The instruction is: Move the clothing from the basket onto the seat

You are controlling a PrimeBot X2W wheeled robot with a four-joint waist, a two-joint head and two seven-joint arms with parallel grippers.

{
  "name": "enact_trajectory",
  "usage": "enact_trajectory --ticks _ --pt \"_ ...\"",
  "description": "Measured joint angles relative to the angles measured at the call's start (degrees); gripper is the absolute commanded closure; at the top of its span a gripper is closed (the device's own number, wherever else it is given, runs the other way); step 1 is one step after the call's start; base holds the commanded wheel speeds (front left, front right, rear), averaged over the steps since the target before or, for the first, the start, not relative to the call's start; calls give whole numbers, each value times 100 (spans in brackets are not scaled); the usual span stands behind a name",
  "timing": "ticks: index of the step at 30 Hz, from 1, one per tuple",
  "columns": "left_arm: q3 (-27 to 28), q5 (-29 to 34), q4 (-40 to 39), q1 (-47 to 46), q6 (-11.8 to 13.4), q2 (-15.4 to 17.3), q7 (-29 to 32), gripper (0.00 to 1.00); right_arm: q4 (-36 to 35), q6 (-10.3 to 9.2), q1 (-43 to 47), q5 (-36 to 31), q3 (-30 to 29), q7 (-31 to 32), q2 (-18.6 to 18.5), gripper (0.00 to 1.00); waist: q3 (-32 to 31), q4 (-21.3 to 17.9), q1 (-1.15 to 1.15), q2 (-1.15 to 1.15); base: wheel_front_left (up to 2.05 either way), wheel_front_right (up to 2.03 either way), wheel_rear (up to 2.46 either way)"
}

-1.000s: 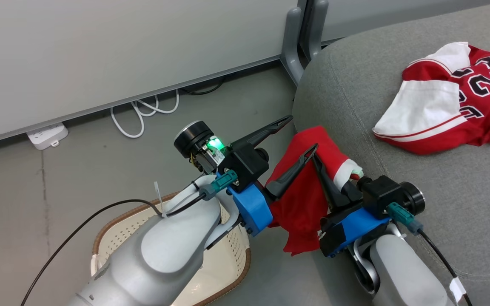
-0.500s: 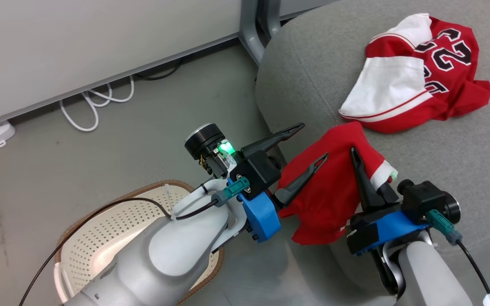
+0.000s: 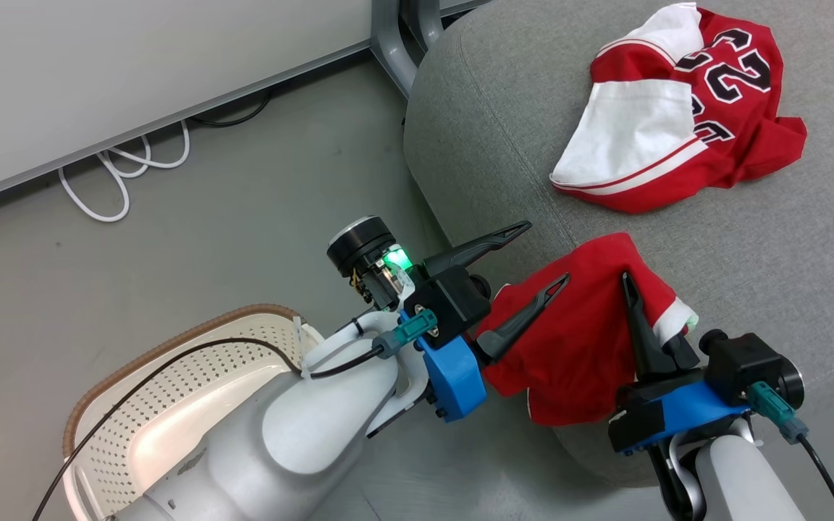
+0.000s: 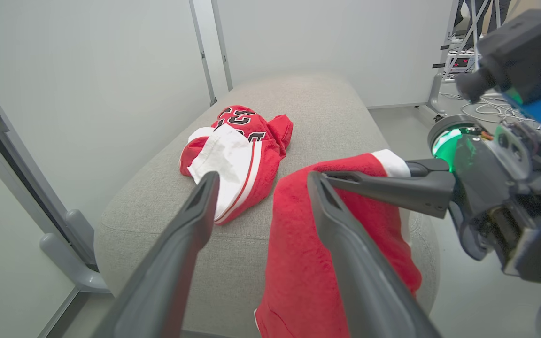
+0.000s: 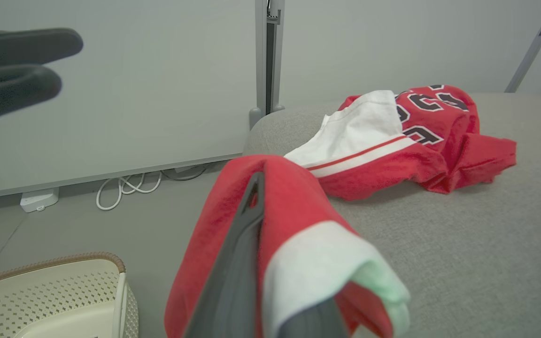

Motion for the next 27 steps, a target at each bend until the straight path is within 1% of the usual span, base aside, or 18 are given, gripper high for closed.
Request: enact_trajectory --ticks 5,8,12,18,25,26,27 --pt "13 -12 -25 0 0 19 0 0 -164 0 -38 -41 13 0 13 100 -4 -2 0 0 0 0 0" --pt "53 -11 -52 2 0 51 -1 0 -288 0 -206 -52 -9 0 -23 100 15 15 0 0 0 0 0" --pt "91 1 -115 -5 1 118 0 0 -522 0 -591 -21 -278 0 -129 100 116 60 0 0 0 0 0" --pt "131 59 -225 -175 26 191 0 0 -871 0 -1458 10 -584 0 -486 100 448 158 0 0 0 0 0" --pt "97 138 -308 -463 25 360 33 0 -1140 0 -2794 54 -1212 0 -1139 100 1050 317 1 0 0 0 0" --pt "97 138 -308 -463 25 360 33 0 -1140 0 -2794 54 -1212 0 -1139 100 1050 317 1 0 0 0 0" --pt "96 158 -348 -510 26 378 34 0 -1165 0 -2973 55 -1334 0 -1259 100 1147 343 0 0 0 0 0"
